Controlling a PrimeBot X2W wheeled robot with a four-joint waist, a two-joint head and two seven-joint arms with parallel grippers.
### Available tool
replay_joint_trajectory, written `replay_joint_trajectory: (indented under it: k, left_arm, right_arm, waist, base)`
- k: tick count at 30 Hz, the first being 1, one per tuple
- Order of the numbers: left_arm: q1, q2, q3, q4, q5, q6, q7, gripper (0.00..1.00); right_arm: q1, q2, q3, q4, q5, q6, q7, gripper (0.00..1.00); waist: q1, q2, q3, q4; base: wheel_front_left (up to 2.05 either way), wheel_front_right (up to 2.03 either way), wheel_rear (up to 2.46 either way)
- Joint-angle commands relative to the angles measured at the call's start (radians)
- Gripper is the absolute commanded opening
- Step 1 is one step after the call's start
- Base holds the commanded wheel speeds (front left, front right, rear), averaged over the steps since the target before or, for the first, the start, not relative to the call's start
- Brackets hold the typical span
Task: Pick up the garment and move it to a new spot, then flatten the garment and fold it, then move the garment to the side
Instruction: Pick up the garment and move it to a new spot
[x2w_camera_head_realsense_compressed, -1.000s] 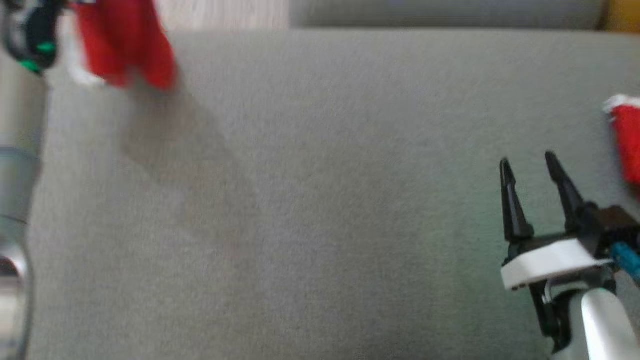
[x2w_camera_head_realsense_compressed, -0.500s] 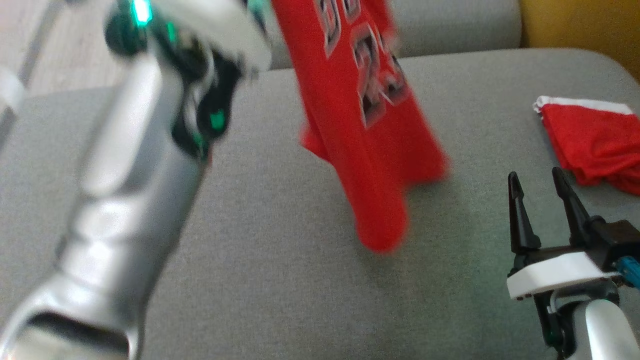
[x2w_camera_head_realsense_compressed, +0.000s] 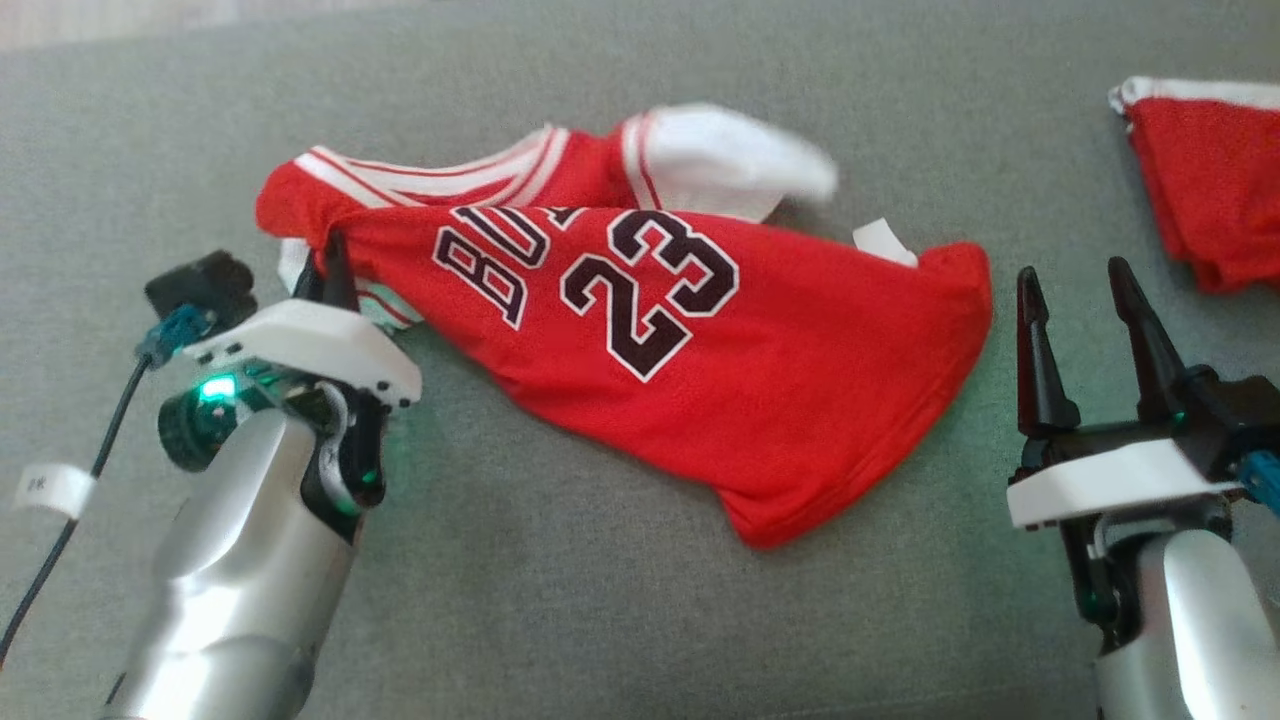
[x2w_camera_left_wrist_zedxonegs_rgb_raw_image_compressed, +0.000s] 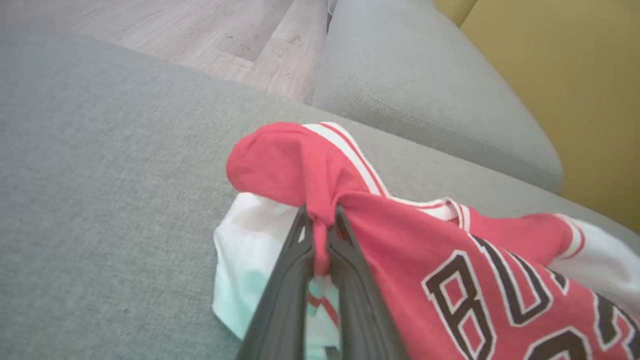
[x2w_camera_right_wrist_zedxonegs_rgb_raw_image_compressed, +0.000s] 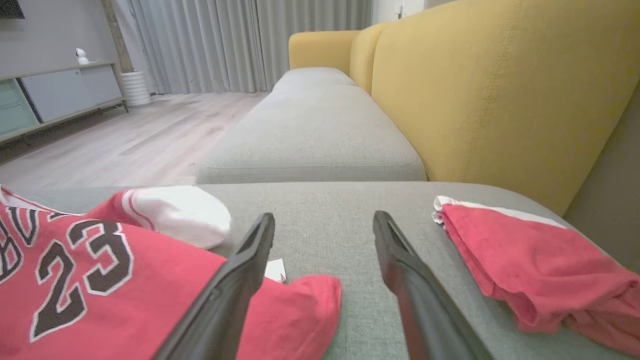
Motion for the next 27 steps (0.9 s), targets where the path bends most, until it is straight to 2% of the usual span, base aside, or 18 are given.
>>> replay_joint_trajectory:
  k: [1,3,4,10,15,21,27]
  left_arm:
    - [-0.035,0.025,0.04,-0.006,0.003,-0.016,-0.032,0.0]
    - [-0.035,0.02,0.039,0.018,0.004,-0.037,-0.065,0.71]
    - [-0.036,0.017,0.042,0.027,0.003,-0.048,-0.084,1.0]
    - [-0.044,0.019,0.018,0.036,0.02,-0.142,-0.163,1.0]
    - [-0.016,0.038,-0.015,0.012,0.058,-0.168,-0.202,1.0]
    - [0.095,0.067,-0.042,-0.066,0.093,-0.144,-0.237,1.0]
    - [0.292,0.087,-0.041,-0.223,0.099,-0.072,-0.264,1.0]
  right_arm:
    - [-0.031,-0.004,0.023,-0.02,-0.008,-0.001,-0.015,1.0]
    - [-0.038,-0.004,0.022,-0.011,-0.01,-0.001,-0.02,1.0]
    - [-0.04,-0.004,0.022,-0.007,-0.012,-0.001,-0.021,1.0]
    - [-0.045,-0.004,0.013,0.013,-0.03,-0.001,-0.022,1.0]
    - [-0.031,-0.004,0.004,0.024,-0.039,-0.001,-0.017,1.0]
    - [0.012,-0.004,-0.004,0.035,-0.047,-0.001,-0.009,1.0]
    - [0.091,-0.004,-0.008,0.027,-0.041,-0.001,-0.003,1.0]
  waist:
    - [-0.0003,-0.0001,0.035,-0.011]
    - [-0.0003,-0.0001,0.04,-0.009]
    - [-0.0003,-0.0001,0.04,-0.006]
    - [-0.0003,-0.0001,-0.003,0.02]
    - [-0.0003,-0.0001,-0.057,0.044]
    - [-0.0003,-0.0001,-0.141,0.078]
    - [-0.0003,-0.0001,-0.213,0.112]
  base:
    - [0.0,0.0,0.0]
    - [0.0,0.0,0.0]
    - [0.0,0.0,0.0]
    - [0.0,0.0,0.0]
    - [0.0,0.0,0.0]
    - [0.0,0.0,0.0]
    - [0.0,0.0,0.0]
